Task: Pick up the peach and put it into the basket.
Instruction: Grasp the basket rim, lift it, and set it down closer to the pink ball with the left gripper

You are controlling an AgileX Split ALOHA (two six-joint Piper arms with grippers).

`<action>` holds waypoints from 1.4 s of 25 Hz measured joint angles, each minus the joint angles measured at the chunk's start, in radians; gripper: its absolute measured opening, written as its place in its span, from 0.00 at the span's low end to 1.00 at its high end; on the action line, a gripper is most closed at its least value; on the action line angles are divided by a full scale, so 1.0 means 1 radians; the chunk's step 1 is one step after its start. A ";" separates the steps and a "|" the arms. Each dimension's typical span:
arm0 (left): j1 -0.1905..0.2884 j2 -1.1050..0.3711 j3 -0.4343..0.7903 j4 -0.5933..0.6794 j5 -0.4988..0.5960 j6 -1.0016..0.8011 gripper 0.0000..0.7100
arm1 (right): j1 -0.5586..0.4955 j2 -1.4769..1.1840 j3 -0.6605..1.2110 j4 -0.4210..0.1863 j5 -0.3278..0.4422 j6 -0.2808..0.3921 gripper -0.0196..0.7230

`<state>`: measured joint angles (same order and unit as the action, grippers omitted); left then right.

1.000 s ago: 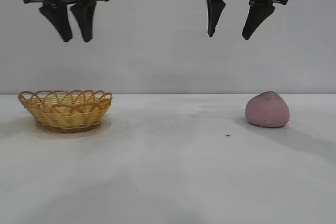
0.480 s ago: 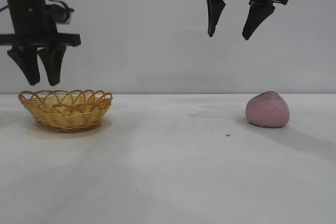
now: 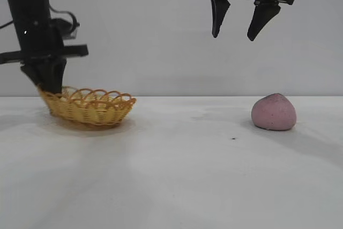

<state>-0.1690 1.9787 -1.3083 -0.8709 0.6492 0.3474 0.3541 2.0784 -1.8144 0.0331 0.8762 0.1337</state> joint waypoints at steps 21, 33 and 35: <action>-0.222 -0.108 0.464 -0.637 -0.340 0.407 0.70 | -0.002 0.000 0.000 0.002 -0.002 -0.014 0.72; 0.066 -0.286 0.494 -0.289 -0.300 0.411 0.74 | -0.002 0.000 0.000 0.016 -0.002 -0.016 0.72; 0.118 -0.286 0.430 -0.067 -0.243 0.325 0.74 | -0.002 0.000 0.000 0.024 -0.002 -0.016 0.72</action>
<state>-0.0509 1.6928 -0.8785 -0.9378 0.4067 0.6727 0.3525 2.0784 -1.8144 0.0568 0.8744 0.1172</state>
